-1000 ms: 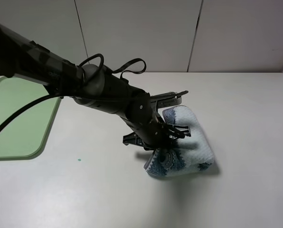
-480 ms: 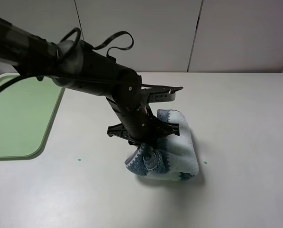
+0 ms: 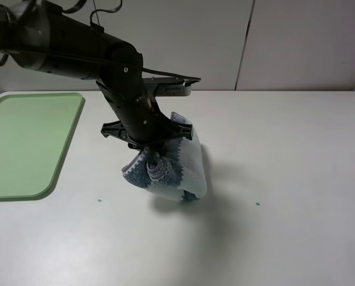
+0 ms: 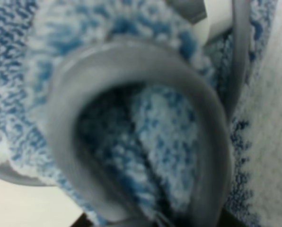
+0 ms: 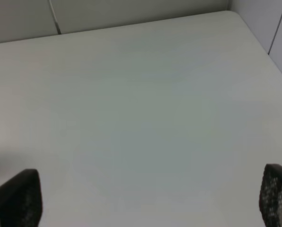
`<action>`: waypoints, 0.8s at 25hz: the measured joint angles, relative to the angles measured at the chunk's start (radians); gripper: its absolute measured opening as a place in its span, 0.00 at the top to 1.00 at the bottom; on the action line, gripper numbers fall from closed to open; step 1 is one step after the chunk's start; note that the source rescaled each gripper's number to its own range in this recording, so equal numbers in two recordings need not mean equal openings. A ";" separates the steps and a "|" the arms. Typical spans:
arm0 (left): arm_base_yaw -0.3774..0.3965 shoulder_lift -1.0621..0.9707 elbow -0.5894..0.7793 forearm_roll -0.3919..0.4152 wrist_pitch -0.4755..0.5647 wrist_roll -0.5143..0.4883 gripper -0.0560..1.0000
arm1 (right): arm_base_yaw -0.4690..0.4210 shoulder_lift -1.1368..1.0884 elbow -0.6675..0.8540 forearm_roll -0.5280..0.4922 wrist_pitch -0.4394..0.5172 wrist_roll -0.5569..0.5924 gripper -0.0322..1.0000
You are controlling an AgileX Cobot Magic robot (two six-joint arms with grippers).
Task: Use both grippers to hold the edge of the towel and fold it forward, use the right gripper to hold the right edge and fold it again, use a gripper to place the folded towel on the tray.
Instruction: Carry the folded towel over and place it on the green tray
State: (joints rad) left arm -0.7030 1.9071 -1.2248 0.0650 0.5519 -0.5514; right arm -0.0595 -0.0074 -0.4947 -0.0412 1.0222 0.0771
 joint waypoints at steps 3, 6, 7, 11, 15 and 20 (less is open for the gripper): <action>0.048 -0.016 0.000 0.010 0.021 0.040 0.76 | 0.000 0.000 0.000 0.000 0.000 0.000 0.00; 0.100 -0.017 0.000 0.014 0.036 0.085 0.76 | 0.000 0.000 0.000 0.000 0.000 0.000 0.00; 0.118 -0.017 0.000 0.014 0.042 0.098 0.76 | 0.000 0.000 0.000 0.000 0.000 0.000 0.00; 0.190 -0.017 0.003 0.014 0.050 0.146 0.76 | 0.000 0.000 0.000 0.000 0.000 0.000 0.00; 0.261 -0.017 0.003 0.014 0.063 0.195 0.76 | 0.000 0.000 0.000 0.000 0.000 0.000 0.00; 0.345 -0.017 0.003 0.014 0.081 0.253 0.76 | 0.000 0.000 0.000 0.000 0.000 0.000 0.00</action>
State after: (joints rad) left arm -0.3578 1.8899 -1.2217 0.0787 0.6325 -0.2983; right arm -0.0595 -0.0074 -0.4947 -0.0412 1.0222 0.0771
